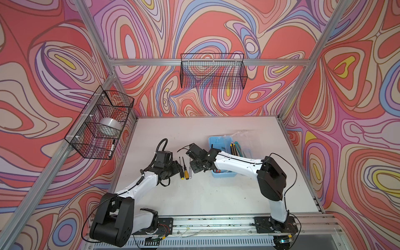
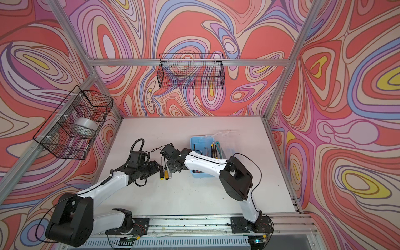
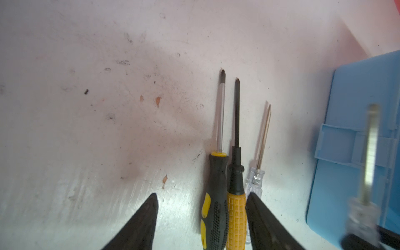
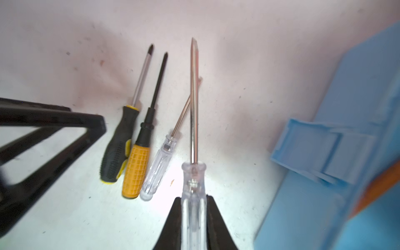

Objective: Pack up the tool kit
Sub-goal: 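Lift the clear-handled screwdriver and carry it over the box, then lower the clear-handled screwdriver into the box and open the right gripper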

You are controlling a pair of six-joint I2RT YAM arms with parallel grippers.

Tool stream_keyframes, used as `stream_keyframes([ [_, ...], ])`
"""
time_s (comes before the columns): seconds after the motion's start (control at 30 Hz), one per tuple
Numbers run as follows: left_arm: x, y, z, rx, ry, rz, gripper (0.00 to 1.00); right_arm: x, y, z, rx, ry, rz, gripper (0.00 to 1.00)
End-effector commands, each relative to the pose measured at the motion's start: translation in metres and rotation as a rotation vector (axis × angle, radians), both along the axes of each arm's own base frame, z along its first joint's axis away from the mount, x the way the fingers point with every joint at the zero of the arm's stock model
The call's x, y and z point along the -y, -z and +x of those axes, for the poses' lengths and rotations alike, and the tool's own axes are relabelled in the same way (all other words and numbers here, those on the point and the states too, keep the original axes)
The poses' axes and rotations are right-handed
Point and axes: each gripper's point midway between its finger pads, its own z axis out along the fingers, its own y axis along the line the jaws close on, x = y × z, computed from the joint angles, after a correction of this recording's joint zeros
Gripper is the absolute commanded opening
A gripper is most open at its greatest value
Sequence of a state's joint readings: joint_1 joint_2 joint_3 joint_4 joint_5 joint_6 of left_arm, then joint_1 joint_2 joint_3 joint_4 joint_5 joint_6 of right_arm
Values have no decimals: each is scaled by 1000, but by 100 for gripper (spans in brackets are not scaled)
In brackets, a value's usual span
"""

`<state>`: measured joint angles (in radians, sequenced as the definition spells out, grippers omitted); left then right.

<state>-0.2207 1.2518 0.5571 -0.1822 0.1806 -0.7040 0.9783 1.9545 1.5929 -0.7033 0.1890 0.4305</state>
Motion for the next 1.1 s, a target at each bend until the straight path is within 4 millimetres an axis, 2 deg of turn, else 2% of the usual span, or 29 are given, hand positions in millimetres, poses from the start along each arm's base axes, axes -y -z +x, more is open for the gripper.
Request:
stream_keyframes([
  [0.0,-3,-8,8,20,-16,9,65,34,-40,6,94,54,-43,0],
  [0.07,-3,-9,10,25,-16,10,65,61,-56,11,123,103,-65,0],
  [0.1,-3,-10,10,30,-17,10,65,79,-74,13,148,138,-48,0],
  [0.13,-3,-10,11,31,-17,13,65,96,-83,16,160,170,-47,0],
  [0.27,0,-8,14,27,-10,0,65,170,-103,25,187,305,-74,0],
  [0.33,2,-6,15,24,-8,-10,65,206,-105,27,187,367,-79,0],
  [0.4,3,-4,16,21,-4,-17,65,233,-103,29,184,415,-84,0],
  [0.53,6,-5,18,22,3,-25,65,273,-82,29,136,487,-101,0],
  [0.73,5,-12,18,37,10,-20,65,287,-52,32,83,518,-97,0],
  [1.07,4,-12,18,35,6,-13,65,288,-29,36,38,518,-110,0],
])
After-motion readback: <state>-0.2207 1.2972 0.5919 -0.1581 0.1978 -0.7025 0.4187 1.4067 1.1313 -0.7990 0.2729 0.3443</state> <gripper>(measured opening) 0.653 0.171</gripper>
